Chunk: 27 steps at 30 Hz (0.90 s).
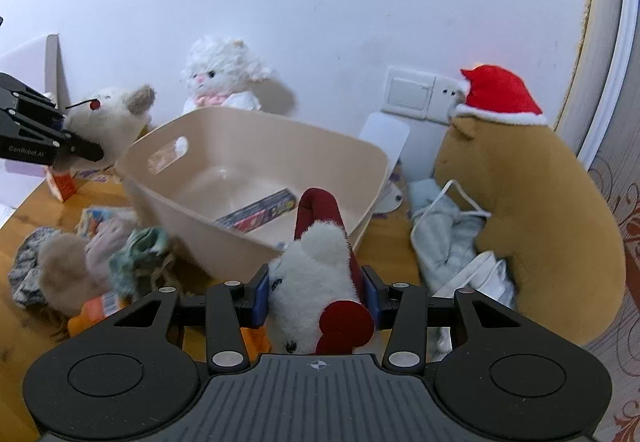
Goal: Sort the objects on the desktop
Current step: 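Carry both plush toys over the basket and open both tools to release them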
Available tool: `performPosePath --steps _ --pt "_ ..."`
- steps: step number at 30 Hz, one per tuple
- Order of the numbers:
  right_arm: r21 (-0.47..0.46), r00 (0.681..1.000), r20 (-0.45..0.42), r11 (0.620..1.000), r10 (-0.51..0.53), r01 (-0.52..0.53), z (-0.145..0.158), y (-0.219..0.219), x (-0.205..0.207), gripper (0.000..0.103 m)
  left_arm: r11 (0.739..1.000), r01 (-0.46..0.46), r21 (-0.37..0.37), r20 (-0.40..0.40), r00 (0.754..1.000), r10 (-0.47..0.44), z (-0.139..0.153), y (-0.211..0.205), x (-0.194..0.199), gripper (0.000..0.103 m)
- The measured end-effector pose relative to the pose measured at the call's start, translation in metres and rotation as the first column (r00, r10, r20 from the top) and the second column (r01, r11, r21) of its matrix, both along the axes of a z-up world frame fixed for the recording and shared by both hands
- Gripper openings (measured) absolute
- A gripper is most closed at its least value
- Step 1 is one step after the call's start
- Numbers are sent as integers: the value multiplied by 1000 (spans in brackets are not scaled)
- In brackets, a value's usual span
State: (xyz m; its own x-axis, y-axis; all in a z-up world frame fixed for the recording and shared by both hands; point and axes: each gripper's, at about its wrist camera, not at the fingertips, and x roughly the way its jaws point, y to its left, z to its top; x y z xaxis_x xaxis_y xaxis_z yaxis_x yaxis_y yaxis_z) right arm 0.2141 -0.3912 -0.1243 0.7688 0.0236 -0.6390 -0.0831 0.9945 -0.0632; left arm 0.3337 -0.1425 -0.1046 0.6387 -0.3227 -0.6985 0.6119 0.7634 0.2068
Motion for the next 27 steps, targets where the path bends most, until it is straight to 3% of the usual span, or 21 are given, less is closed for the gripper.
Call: performPosePath --steps 15,27 --pt "-19 999 46 1000 -10 11 15 -11 67 43 1000 -9 15 -31 999 10 -13 -40 37 15" --pt "-23 996 -86 1000 9 -11 -17 15 118 43 994 -104 26 -126 986 107 -42 -54 66 15"
